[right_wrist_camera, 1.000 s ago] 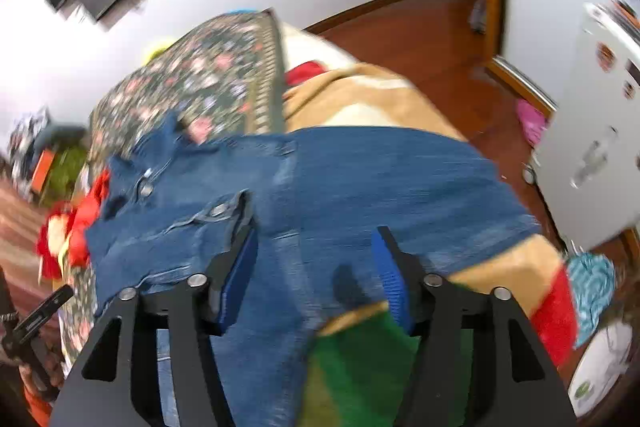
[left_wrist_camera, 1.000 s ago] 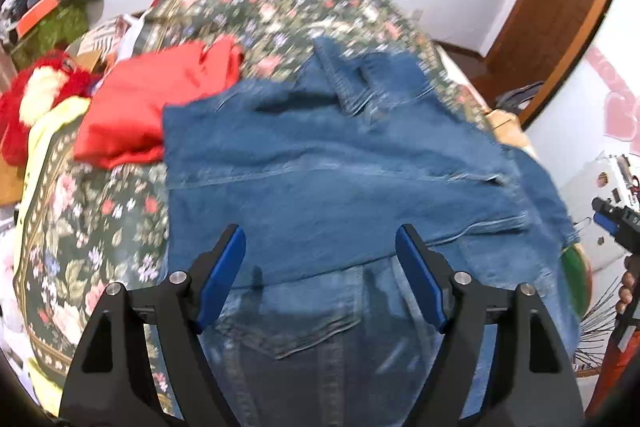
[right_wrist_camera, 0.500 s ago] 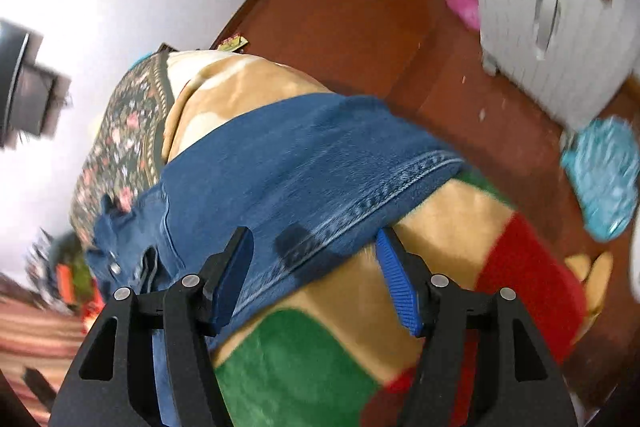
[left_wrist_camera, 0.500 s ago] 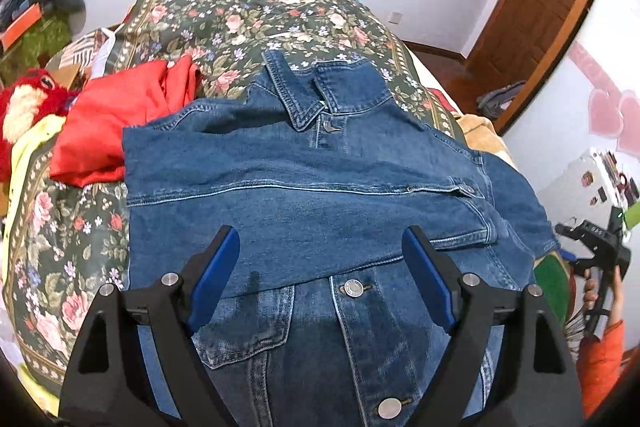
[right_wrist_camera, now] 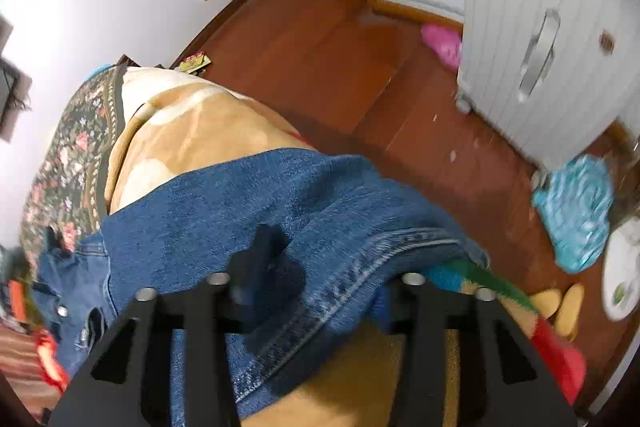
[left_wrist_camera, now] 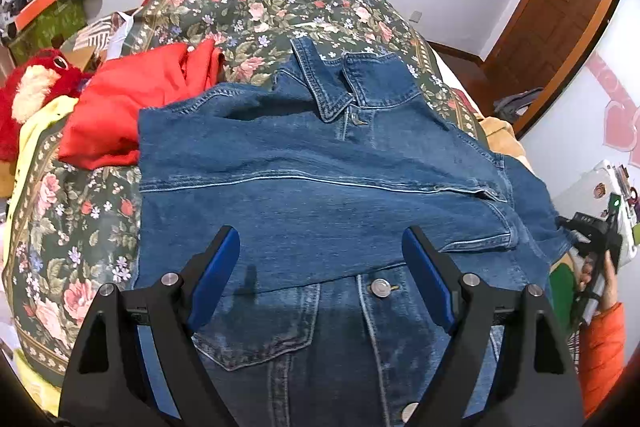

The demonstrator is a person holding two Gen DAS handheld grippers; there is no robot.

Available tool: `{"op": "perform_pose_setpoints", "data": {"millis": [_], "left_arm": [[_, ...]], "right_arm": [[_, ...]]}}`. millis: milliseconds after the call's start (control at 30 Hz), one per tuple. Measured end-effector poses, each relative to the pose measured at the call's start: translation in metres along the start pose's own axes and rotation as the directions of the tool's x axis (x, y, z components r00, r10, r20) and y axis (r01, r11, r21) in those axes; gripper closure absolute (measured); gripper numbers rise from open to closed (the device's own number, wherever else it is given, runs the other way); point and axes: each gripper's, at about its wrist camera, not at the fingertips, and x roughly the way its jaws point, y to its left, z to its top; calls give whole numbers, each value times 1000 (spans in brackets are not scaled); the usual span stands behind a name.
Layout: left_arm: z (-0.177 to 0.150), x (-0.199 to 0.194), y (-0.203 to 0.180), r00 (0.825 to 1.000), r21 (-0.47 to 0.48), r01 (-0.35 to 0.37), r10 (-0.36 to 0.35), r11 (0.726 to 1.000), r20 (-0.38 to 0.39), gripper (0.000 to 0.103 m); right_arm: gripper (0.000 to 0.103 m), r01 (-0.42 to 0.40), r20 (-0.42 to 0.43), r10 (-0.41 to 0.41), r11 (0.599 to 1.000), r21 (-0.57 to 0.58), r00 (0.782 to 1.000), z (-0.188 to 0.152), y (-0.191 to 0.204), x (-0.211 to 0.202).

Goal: Fold large clothes

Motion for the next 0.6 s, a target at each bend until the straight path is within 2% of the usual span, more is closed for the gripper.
{"op": "perform_pose_setpoints", "data": {"millis": [33,167,333,467,600], "left_arm": [[-1,0,1,1000,2,1,-1,1000,1,20],[-2,-1,8,1000,2,10,-10,1000,4,20],[-6,-8,15,1000,6,15,-15,1000,25,20],[-10,-18,24,998,2,29,-30,1000,47,20],[-16,-31,31,997,23,-6,4,1000,79,20]], "right_arm": [[79,-4,3,4,1000,-4,1000,2,1,-4],[85,-47,50,49,998,-38,998,7,13,-36],[87,-145,162,175,973,-182,971,8,65,-96],[88,-257,174,319,918,-303,932,-5,125,-131],[91,-357,108,429,846,-396,897,-40,182,-134]]}}
